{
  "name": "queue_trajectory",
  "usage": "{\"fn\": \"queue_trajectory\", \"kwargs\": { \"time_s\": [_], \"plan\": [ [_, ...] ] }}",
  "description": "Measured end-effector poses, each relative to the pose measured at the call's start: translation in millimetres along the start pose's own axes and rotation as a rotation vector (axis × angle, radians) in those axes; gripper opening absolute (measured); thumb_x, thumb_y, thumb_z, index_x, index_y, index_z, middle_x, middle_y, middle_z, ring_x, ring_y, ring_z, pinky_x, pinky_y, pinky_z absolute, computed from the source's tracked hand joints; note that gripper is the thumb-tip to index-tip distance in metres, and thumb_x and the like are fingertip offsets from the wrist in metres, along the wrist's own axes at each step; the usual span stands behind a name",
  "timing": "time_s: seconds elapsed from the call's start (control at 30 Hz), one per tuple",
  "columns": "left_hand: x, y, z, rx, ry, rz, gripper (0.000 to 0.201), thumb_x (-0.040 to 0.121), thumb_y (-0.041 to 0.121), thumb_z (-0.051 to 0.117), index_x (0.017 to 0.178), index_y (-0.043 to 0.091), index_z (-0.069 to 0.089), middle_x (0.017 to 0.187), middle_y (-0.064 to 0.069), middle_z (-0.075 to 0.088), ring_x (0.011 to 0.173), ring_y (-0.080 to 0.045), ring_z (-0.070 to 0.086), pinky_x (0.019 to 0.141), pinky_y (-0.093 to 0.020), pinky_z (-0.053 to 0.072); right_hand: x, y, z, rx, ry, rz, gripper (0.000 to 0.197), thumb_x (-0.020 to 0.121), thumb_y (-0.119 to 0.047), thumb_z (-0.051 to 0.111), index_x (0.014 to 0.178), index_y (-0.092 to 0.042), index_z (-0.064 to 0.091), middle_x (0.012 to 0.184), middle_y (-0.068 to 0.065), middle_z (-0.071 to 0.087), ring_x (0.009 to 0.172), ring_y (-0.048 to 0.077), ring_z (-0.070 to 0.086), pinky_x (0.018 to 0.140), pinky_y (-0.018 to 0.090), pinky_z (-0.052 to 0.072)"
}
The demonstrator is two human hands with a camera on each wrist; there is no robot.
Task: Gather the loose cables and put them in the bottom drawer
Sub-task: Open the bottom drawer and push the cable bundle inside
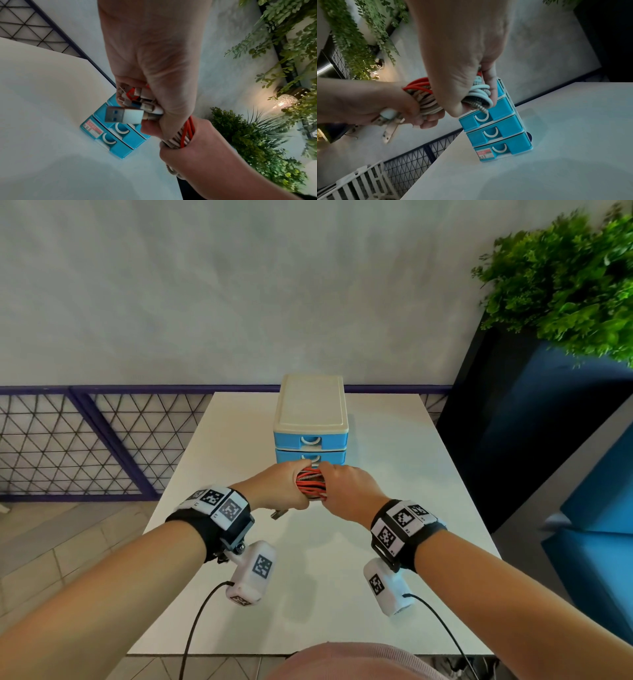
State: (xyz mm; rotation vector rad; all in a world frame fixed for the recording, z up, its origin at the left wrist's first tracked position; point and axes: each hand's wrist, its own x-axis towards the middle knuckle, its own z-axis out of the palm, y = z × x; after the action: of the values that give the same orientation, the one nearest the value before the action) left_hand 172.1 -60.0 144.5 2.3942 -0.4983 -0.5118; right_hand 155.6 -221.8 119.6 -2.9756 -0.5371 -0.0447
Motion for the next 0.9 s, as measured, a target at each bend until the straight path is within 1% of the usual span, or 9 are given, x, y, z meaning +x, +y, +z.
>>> {"fn": "queue_trajectory", "kwargs": {
  "time_s": [0.17,0.27,0.33,0.4,0.5,0.6,0.7,0.8,0.9],
  "plan": [
    [4.6,-4.8,-3.9,0.099,-0.048,-0.047,0.035,0.071,0.015,0.066,0.1,0.024,0.047,0.088,0.0,0.063,0.057,-0.01,0.058,0.05,-0.024,0.044,11.5,2.6,-4.5,-0.074,-0.064,-0.022,0.029,0.089,-0.021,0.049,0.116,-0.011,0.05,0.101,0.008,0.066,0.083,0.028,0.065,0.063,0.033,0.045],
    [7.6,-6.8,-14.3,0.152,-0.022,0.016,0.051,0.075,0.048,0.071,0.118,0.032,0.047,0.107,0.009,0.06,0.09,-0.009,0.062,0.076,-0.028,0.048,18.9,8.0,-11.4,-0.131,-0.106,-0.029,0.03,0.089,-0.019,0.048,0.118,-0.011,0.049,0.103,0.008,0.065,0.086,0.029,0.065,0.063,0.033,0.043],
    [13.6,-12.6,-24.4,0.118,0.049,0.084,0.061,0.083,0.061,0.054,0.134,0.031,0.041,0.128,0.01,0.048,0.117,-0.01,0.049,0.098,-0.035,0.042,23.8,11.0,-17.4,-0.174,-0.114,-0.027,0.031,0.089,-0.018,0.048,0.12,-0.011,0.047,0.104,0.009,0.065,0.087,0.03,0.065,0.063,0.033,0.042],
    [24.2,-23.2,-34.5,0.108,0.148,0.115,0.055,0.095,0.054,0.036,0.14,0.022,0.038,0.14,0.006,0.04,0.131,-0.012,0.038,0.111,-0.038,0.032,28.4,11.2,-22.6,-0.225,-0.124,-0.039,0.037,0.09,-0.017,0.048,0.126,-0.01,0.043,0.102,0.009,0.065,0.085,0.029,0.065,0.061,0.033,0.041],
    [37.5,-33.9,-50.7,0.287,0.201,0.085,0.044,0.102,0.022,0.031,0.145,0.01,0.032,0.155,-0.008,0.028,0.144,-0.019,0.023,0.118,-0.035,0.019,38.1,7.3,-28.0,-0.299,-0.159,-0.052,0.047,0.091,-0.015,0.047,0.136,-0.01,0.037,0.096,0.007,0.062,0.08,0.027,0.064,0.06,0.033,0.04],
    [42.0,-36.9,-61.2,0.448,0.103,0.034,0.066,0.09,-0.011,0.032,0.151,0.012,0.019,0.16,-0.005,0.01,0.147,-0.017,0.013,0.119,-0.032,0.016,52.9,2.2,-29.0,-0.328,-0.191,-0.03,0.047,0.092,-0.015,0.046,0.137,-0.01,0.037,0.075,0.0,0.045,0.059,0.018,0.047,0.061,0.032,0.04],
    [44.1,-36.5,-61.9,0.544,0.055,0.036,0.076,0.085,-0.017,0.033,0.151,0.014,0.015,0.161,-0.001,0.007,0.147,-0.017,0.014,0.118,-0.031,0.017,66.6,0.9,-28.7,-0.318,-0.23,0.009,0.037,0.091,-0.016,0.05,0.127,-0.012,0.046,0.086,0.001,0.053,0.072,0.022,0.053,0.064,0.031,0.041],
    [50.0,-35.7,-65.0,0.535,0.1,0.054,0.069,0.085,-0.016,0.037,0.147,0.013,0.031,0.155,-0.003,0.026,0.138,-0.023,0.035,0.111,-0.035,0.034,75.4,0.5,-26.4,-0.274,-0.261,0.03,0.032,0.089,-0.015,0.052,0.121,-0.014,0.05,0.091,0.002,0.056,0.076,0.022,0.052,0.065,0.031,0.043],
    [57.3,-29.9,-70.6,0.538,0.12,0.08,0.048,0.085,-0.007,0.047,0.129,0.011,0.051,0.13,-0.005,0.047,0.111,-0.026,0.055,0.087,-0.035,0.046,81.3,-2.2,-28.0,-0.194,-0.253,0.045,0.029,0.087,-0.016,0.053,0.116,-0.014,0.053,0.094,0.002,0.061,0.076,0.022,0.055,0.066,0.031,0.047]
  ]
}}
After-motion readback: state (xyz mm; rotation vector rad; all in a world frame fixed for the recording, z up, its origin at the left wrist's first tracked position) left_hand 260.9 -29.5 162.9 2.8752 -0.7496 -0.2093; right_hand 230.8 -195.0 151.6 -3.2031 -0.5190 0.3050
